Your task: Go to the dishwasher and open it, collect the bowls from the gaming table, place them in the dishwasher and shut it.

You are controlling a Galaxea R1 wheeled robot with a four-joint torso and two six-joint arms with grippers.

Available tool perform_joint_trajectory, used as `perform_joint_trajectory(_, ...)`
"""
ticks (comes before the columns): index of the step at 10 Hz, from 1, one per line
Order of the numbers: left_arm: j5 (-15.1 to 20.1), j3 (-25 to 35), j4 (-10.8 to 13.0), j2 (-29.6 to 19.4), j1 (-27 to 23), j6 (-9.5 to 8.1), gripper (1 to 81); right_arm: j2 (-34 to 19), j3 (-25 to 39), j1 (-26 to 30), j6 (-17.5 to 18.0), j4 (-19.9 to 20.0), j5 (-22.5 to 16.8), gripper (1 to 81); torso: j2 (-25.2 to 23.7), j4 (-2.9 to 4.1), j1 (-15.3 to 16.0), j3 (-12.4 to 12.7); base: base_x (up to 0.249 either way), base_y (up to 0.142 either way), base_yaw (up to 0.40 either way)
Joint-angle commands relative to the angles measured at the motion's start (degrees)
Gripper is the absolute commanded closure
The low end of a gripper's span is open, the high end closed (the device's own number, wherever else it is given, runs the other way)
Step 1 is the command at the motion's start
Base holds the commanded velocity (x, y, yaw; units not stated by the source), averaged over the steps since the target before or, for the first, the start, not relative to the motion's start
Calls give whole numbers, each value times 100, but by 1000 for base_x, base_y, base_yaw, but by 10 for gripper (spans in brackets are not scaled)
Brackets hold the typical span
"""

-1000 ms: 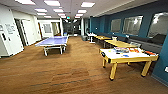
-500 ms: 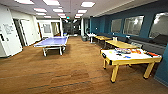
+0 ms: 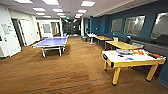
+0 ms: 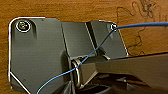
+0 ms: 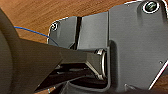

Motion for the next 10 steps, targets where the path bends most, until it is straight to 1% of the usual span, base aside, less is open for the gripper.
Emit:
perform_joint_trajectory(1,258,59,77,-36,-258,35,10,6,63,230,-13,-45,-220,10,0,0,0,0,188,0,0)
perform_joint_trajectory(10,258,59,68,-27,-266,35,10,14,80,221,-13,-45,-220,10,0,0,0,0,190,0,0)
